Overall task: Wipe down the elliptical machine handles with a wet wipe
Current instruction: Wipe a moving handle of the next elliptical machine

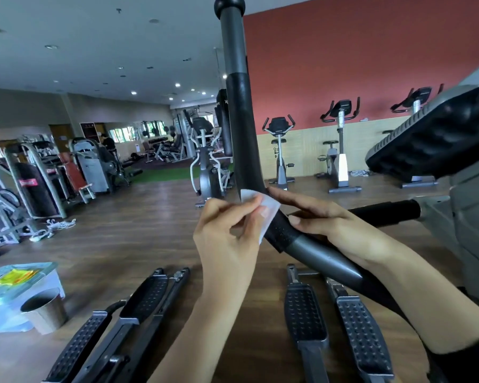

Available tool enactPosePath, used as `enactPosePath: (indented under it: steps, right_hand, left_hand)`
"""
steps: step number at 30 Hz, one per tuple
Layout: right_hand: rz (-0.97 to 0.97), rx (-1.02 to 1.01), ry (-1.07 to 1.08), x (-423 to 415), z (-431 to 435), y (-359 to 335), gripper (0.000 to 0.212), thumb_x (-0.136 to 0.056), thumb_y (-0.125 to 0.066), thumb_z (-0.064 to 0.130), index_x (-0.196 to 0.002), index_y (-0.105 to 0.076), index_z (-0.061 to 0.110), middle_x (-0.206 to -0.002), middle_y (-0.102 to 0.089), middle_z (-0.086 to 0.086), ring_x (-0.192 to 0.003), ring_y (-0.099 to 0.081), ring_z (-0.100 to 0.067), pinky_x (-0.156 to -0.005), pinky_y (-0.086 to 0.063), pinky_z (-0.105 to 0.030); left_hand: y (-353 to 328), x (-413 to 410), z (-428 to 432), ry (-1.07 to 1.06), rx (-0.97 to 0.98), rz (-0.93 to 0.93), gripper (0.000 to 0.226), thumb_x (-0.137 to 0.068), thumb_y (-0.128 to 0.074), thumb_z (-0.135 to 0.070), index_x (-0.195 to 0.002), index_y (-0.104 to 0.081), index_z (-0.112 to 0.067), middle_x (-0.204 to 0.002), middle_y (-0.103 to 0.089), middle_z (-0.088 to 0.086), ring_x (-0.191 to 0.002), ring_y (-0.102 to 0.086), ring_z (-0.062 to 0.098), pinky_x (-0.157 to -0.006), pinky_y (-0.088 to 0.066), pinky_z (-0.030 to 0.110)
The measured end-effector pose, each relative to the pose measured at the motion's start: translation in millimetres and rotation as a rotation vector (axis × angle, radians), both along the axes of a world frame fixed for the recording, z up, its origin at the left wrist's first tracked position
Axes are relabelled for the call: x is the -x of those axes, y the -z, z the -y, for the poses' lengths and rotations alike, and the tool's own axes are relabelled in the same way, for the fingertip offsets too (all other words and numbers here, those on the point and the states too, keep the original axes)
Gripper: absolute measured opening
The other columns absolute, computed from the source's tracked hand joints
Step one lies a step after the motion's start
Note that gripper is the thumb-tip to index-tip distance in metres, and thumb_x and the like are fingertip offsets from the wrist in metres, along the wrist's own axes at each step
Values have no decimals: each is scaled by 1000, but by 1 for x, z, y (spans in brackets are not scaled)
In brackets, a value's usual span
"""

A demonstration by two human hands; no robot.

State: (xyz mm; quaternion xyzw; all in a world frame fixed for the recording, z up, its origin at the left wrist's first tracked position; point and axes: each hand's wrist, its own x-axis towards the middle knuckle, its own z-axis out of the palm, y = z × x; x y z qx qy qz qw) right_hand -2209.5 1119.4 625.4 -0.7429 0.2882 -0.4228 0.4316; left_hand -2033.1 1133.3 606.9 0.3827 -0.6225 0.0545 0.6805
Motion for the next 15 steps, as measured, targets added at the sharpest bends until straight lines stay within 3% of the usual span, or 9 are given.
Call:
enactPosePath:
  steps: [3,7,12,15]
  right_hand:
    - [-24,13,-17,2,1,3,55,-84,-53,18,-138,-48,27,-138,-56,10,-124,-55,-10,-103,-42,-23]
    - [-17,16,-41,4,0,5,52,-85,-52,14,-136,-49,28,-133,-59,13,-121,-57,-12,-96,-45,-19]
    - [-97,68,-33,6,-2,4,53,-87,-50,19,-139,-45,27,-143,-48,17,-135,-40,-1,-113,-29,-21]
    - [-89,65,-39,8,-4,4,50,-86,-50,19,-135,-46,32,-140,-47,24,-134,-39,3,-111,-29,-16]
  left_hand:
    - [3,3,-3,-18,19,21,22,-80,-74,-21,-102,-74,-22,-82,-53,-3,-71,-56,7,-68,-46,12]
    - [16,4,-10,17,75,79,21,-79,-77,-18,-99,-75,-13,-85,-60,5,-75,-60,0,-73,-44,6]
    - [15,6,-8,14,82,73,21,-82,-70,-20,-100,-75,-10,-86,-60,6,-81,-54,-14,-76,-43,4]
    - [18,6,-12,44,93,105,20,-80,-75,-17,-98,-75,-10,-88,-61,7,-82,-57,-11,-76,-46,7]
